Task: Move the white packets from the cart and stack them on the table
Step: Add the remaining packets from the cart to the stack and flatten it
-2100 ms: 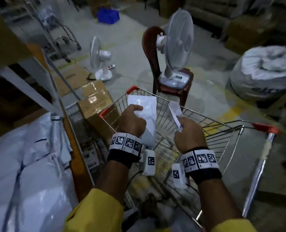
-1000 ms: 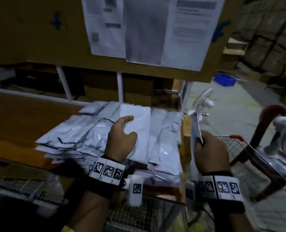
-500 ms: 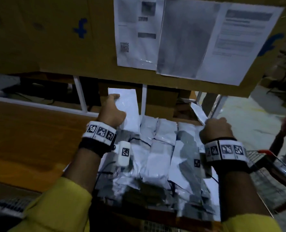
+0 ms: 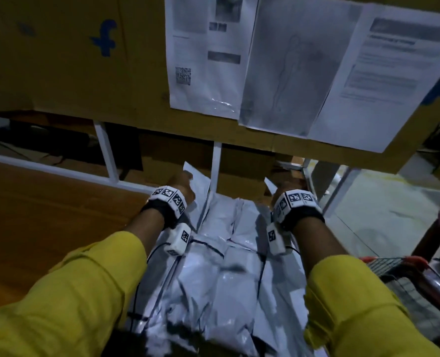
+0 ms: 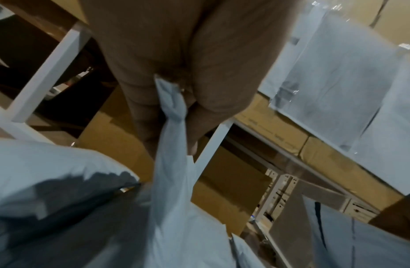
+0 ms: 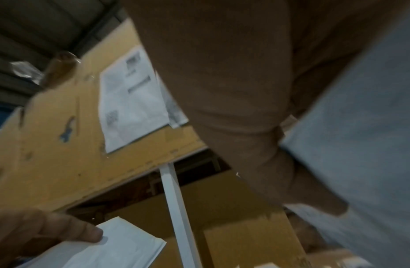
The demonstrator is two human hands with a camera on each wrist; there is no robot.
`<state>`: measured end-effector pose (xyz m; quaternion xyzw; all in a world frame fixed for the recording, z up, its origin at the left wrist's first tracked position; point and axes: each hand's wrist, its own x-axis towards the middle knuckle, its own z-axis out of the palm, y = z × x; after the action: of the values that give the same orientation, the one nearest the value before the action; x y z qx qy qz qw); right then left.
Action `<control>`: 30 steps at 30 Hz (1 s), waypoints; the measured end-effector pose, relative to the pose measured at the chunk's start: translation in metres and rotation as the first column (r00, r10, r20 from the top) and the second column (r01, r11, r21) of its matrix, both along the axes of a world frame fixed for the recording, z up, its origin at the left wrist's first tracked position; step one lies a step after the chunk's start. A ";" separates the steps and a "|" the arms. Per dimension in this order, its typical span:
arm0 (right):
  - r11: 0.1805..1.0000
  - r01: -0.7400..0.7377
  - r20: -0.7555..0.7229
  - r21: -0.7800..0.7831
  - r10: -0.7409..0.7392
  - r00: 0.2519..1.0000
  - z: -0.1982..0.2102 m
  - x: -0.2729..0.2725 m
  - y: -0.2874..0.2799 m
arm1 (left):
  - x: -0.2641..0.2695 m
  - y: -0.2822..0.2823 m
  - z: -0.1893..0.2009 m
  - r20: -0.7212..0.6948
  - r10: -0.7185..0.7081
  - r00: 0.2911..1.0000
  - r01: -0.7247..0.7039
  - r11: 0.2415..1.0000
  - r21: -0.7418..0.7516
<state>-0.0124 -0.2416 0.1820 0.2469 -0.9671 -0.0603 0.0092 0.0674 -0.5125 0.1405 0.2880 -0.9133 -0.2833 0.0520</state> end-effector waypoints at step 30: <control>0.789 0.398 0.516 -0.468 -0.121 0.848 -0.030 -0.042 -0.015 | -0.023 0.022 0.011 0.136 -0.078 0.988 0.101 0.980 -0.174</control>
<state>-0.0540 -0.2564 0.1524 0.1006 -0.9404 0.2846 -0.1569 0.0446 -0.4903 0.1510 0.2583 -0.9487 -0.1825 0.0059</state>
